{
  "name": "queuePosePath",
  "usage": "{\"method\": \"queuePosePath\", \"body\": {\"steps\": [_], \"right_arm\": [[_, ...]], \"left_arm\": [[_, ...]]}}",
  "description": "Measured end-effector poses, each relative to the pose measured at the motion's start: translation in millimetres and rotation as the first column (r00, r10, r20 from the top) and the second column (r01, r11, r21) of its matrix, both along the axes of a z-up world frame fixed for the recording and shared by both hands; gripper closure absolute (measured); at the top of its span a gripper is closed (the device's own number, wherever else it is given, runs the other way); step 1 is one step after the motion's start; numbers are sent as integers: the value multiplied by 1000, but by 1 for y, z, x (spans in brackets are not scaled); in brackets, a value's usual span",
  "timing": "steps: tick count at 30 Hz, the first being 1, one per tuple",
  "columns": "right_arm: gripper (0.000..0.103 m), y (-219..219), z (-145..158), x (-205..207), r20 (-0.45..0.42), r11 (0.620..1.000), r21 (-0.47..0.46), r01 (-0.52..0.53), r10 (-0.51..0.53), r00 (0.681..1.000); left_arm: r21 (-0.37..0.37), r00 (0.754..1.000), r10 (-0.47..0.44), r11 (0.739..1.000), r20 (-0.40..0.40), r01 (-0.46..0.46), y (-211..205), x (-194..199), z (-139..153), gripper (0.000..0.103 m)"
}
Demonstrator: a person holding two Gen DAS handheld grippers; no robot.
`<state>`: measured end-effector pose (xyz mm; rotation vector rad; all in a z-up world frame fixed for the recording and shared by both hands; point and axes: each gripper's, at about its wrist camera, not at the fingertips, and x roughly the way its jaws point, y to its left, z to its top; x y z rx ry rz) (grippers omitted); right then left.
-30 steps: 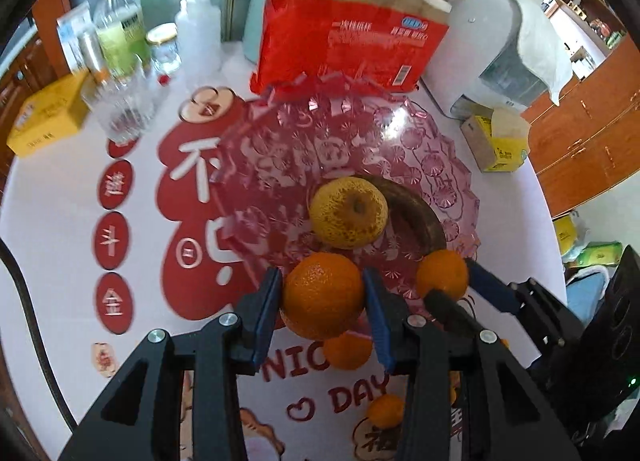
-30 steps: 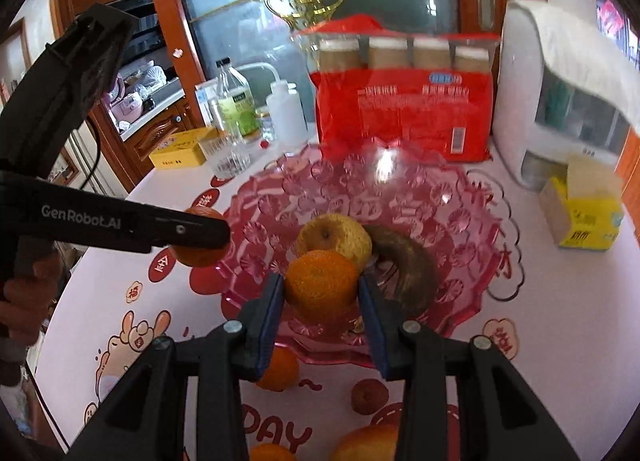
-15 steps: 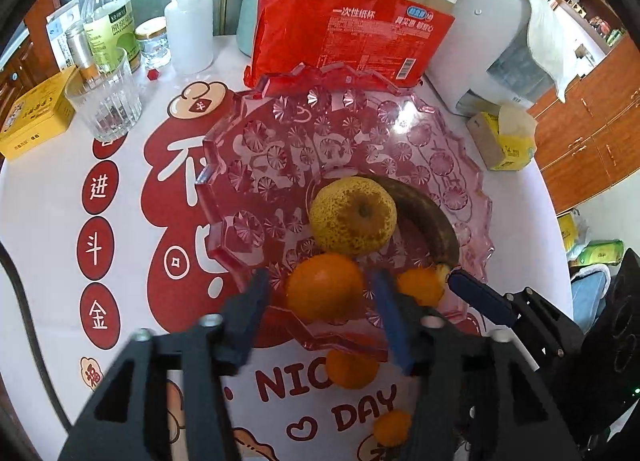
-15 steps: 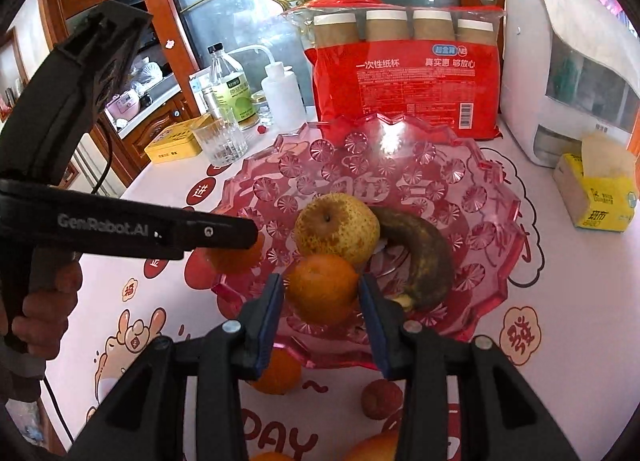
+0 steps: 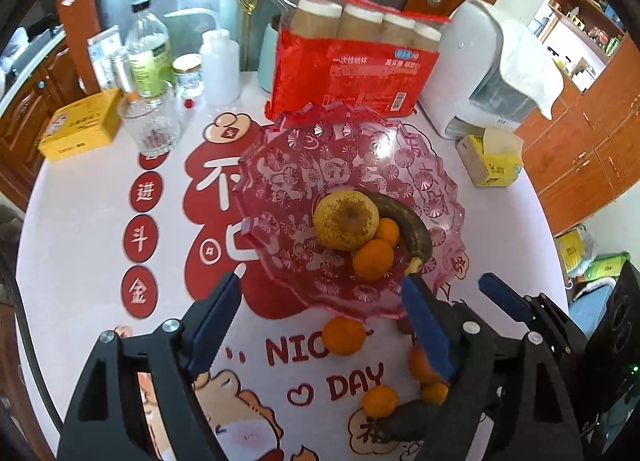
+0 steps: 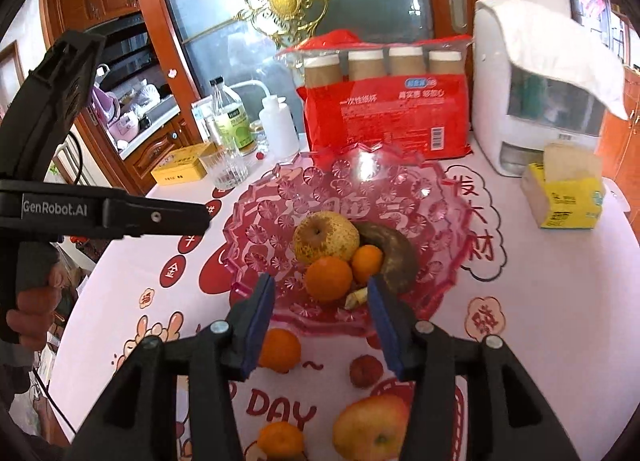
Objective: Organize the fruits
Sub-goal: 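Open the left tool over the bowl while the right tool releases its orange, then withdraw both tools from the bowl toward the remaining fruit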
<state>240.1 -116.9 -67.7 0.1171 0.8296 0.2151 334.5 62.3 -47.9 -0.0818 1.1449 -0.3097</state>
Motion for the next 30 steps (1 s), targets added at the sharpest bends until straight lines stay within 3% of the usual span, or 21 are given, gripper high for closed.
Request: {"method": "queuePosePath", "body": {"steps": [4, 7, 13, 24, 30], "right_arm": [[53, -7, 16, -26, 24, 1000, -8, 16, -16, 1000], [47, -14, 27, -47, 44, 999, -12, 32, -31, 999], [47, -27, 41, -93, 67, 997, -18, 68, -67, 996], [46, -47, 41, -151, 47, 992, -20, 125, -124, 991], [46, -58, 38, -171, 40, 993, -41, 114, -113, 993]], "left_arm": [[-7, 999, 23, 1000, 27, -23, 6, -27, 19, 22], [-9, 999, 29, 1000, 43, -29, 8, -48, 30, 22], [-20, 997, 30, 999, 71, -28, 8, -94, 46, 22], [-67, 996, 12, 998, 92, -6, 1, -168, 49, 22], [-79, 998, 5, 997, 63, 0, -13, -204, 31, 22]]}}
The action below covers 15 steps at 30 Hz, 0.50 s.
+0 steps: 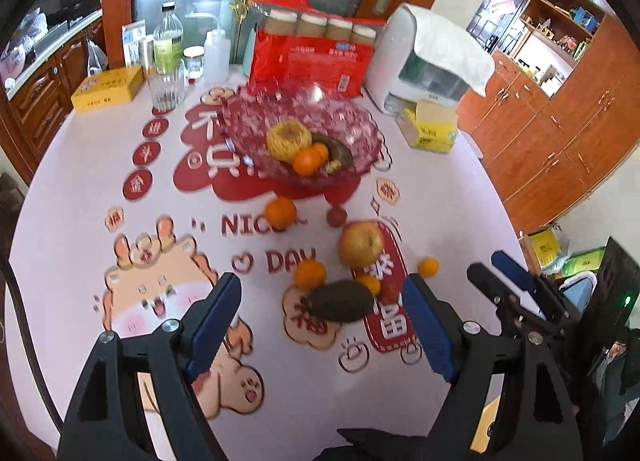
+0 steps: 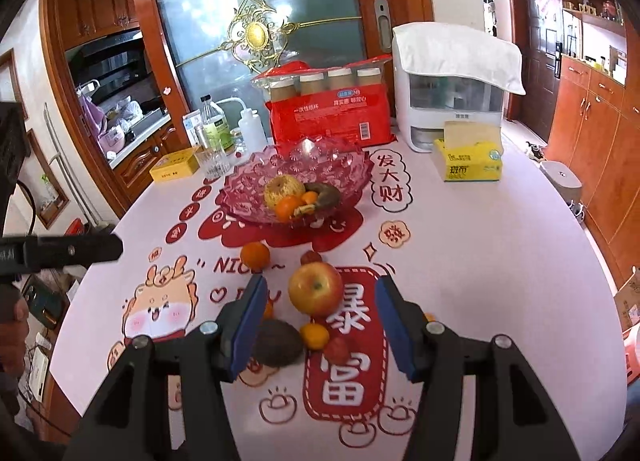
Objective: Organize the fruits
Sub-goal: 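Withdraw both tools from the bowl toward the remaining fruit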
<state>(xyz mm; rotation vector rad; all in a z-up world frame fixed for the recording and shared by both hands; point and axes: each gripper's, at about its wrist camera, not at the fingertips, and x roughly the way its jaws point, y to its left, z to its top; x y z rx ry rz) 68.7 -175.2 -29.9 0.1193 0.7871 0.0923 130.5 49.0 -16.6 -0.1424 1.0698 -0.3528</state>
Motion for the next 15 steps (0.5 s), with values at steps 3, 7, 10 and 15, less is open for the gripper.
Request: {"method": "queuePosePath", "body": {"steps": [3, 7, 10, 15], "right_arm": [[46, -6, -6, -7, -18, 1000, -8, -15, 15, 1000], [46, -12, -13, -18, -35, 999, -13, -34, 34, 999], [46, -19, -21, -24, -58, 999, -12, -48, 47, 997], [46, -33, -38, -31, -107, 998, -2, -65, 64, 992]], "left_arm": [[17, 1000, 2, 1000, -23, -2, -8, -13, -12, 22], [21, 999, 0, 1000, -48, 1, -19, -33, -28, 22], [30, 998, 1, 1000, -61, 1, -28, -42, -39, 22], [64, 998, 4, 998, -59, 0, -46, -48, -54, 22]]}}
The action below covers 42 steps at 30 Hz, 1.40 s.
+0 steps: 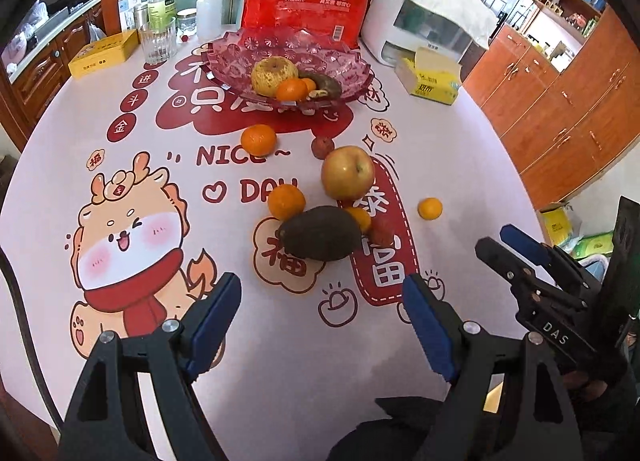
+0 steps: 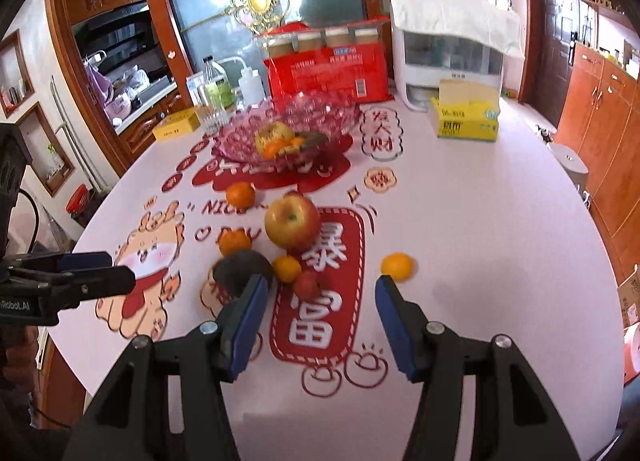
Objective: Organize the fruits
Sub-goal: 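Withdraw both tools from the bowl toward the remaining fruit, then lower the left tool onto the avocado while the right tool closes on an orange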
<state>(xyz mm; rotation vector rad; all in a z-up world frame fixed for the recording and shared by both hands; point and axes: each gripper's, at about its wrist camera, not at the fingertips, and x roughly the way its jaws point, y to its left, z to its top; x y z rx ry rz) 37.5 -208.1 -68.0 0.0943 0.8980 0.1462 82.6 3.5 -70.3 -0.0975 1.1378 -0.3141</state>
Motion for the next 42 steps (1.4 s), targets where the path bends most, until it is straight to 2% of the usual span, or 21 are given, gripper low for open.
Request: {"method": "queuePosePath", "body": {"steps": [8, 15, 25, 37, 42], "right_arm": [[46, -21, -27, 3, -86, 1000, 19, -2, 4, 996], [46, -30, -45, 15, -118, 1000, 1, -24, 24, 993], [46, -41, -72, 46, -114, 1000, 10, -17, 18, 993], [46, -44, -96, 67, -100, 999, -8, -33, 32, 995], [46, -45, -103, 73, -98, 999, -6, -40, 39, 994]], "left_arm": [[141, 999, -18, 990, 27, 14, -21, 4, -29, 22], [211, 991, -88, 975, 99, 65, -37, 10, -45, 22], [297, 966, -192, 945, 171, 135, -63, 20, -65, 22], [367, 961, -243, 913, 134, 180, -83, 33, -93, 22], [369, 963, -239, 912, 123, 179, -86, 39, -100, 22]]}}
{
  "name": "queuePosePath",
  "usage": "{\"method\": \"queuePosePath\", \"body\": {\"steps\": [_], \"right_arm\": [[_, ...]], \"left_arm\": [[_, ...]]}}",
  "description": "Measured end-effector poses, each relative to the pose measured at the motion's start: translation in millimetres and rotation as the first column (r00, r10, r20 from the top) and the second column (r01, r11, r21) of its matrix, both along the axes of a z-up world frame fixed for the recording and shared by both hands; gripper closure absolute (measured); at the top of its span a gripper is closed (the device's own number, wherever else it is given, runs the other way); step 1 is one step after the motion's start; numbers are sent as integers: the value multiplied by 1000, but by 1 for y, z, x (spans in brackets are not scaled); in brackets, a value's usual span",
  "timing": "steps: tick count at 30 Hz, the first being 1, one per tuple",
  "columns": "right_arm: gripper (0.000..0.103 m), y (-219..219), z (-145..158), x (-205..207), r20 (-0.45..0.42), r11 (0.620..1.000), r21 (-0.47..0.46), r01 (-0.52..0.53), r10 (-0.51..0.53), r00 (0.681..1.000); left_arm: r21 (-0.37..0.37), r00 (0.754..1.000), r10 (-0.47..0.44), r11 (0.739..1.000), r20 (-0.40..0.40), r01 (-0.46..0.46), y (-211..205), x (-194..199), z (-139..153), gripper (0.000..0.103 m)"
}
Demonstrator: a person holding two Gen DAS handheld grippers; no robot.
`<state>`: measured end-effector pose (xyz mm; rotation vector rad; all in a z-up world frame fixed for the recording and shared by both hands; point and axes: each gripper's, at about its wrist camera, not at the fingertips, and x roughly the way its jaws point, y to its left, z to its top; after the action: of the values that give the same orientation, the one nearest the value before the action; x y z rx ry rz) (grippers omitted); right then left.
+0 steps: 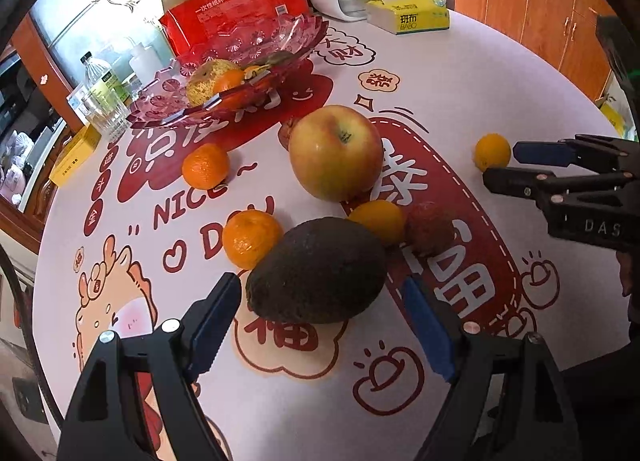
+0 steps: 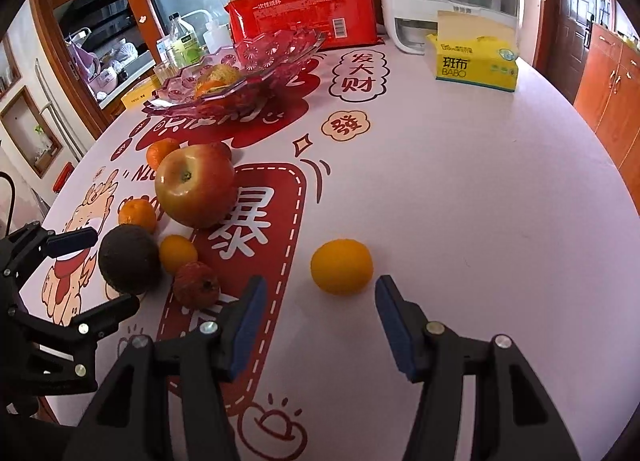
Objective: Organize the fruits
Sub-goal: 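Lower the left tool onto the avocado while the right tool closes on an orange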
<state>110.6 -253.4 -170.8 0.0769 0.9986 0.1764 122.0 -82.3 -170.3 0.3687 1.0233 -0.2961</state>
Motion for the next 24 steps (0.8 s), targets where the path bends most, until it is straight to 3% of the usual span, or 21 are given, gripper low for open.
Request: {"method": "queuePosePath", "body": {"steps": [10, 16, 24], "right_arm": [[47, 3, -14, 7, 1, 999, -31, -11, 11, 1000], [47, 5, -15, 8, 33, 998, -60, -29, 31, 999], [58, 5, -16, 8, 56, 995, -99, -30, 35, 998]], "left_arm": [[18, 1000, 24, 1000, -9, -24, -5, 16, -13, 22], [43, 1000, 30, 999, 4, -31, -6, 20, -18, 27], [64, 999, 7, 998, 39, -10, -10, 16, -18, 32]]}}
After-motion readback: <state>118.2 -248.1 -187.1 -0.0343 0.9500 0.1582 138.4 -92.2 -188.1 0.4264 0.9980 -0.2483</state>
